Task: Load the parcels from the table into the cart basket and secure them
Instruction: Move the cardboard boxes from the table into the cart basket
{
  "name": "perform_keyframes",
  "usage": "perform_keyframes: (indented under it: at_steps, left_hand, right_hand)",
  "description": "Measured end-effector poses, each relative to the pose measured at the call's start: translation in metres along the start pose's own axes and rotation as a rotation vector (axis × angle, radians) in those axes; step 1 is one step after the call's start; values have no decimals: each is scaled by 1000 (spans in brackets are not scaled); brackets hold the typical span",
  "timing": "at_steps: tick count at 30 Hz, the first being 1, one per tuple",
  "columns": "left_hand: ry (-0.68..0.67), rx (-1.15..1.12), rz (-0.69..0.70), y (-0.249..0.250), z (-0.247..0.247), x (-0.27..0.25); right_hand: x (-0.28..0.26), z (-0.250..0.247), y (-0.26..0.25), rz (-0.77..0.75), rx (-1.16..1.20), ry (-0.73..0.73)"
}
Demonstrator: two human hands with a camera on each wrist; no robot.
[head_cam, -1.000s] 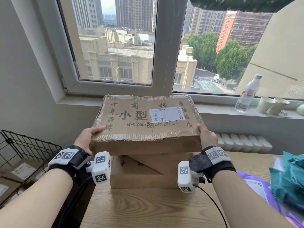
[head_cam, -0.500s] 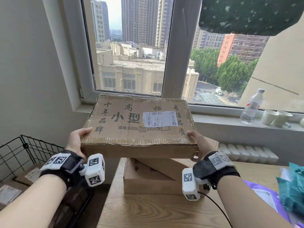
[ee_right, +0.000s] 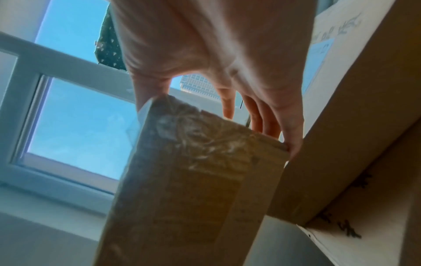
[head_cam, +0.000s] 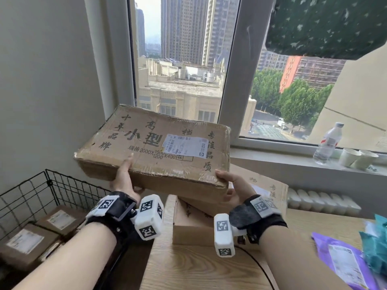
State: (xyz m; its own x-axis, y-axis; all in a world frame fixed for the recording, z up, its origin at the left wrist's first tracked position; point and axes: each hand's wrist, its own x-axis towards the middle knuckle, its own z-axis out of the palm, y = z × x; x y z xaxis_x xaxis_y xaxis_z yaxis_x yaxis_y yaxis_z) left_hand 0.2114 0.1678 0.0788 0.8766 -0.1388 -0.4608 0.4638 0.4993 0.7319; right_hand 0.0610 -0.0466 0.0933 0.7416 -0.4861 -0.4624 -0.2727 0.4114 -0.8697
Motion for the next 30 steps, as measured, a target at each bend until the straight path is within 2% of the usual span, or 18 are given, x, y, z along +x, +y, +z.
perform_keyframes:
  at_steps: [3,8,13,16,20,23,30]
  left_hand:
    - [-106,57,-30,-8,5,-17]
    - [-123,31,-22,22,-26,-11]
    - [-57,86,57,60,-85,0]
    - [5,130,150,82,-119,-2]
    - [57,127,247,109,-163,-6]
    - [77,113,262,133,-202,-9]
    - [158,111,317,196,-298,-23]
  right_hand:
    - [1,24,4,-23,-50,-69]
    - [3,57,9,-23,-142,-118]
    - [20,103,14,-244,-209,76]
    - [13,140,10,-341,-310,119]
    - [4,197,11,-435,-439,32]
    - [-7,248,21,-500,-518,-62]
    - [-27,370,66,-488,-582,-314]
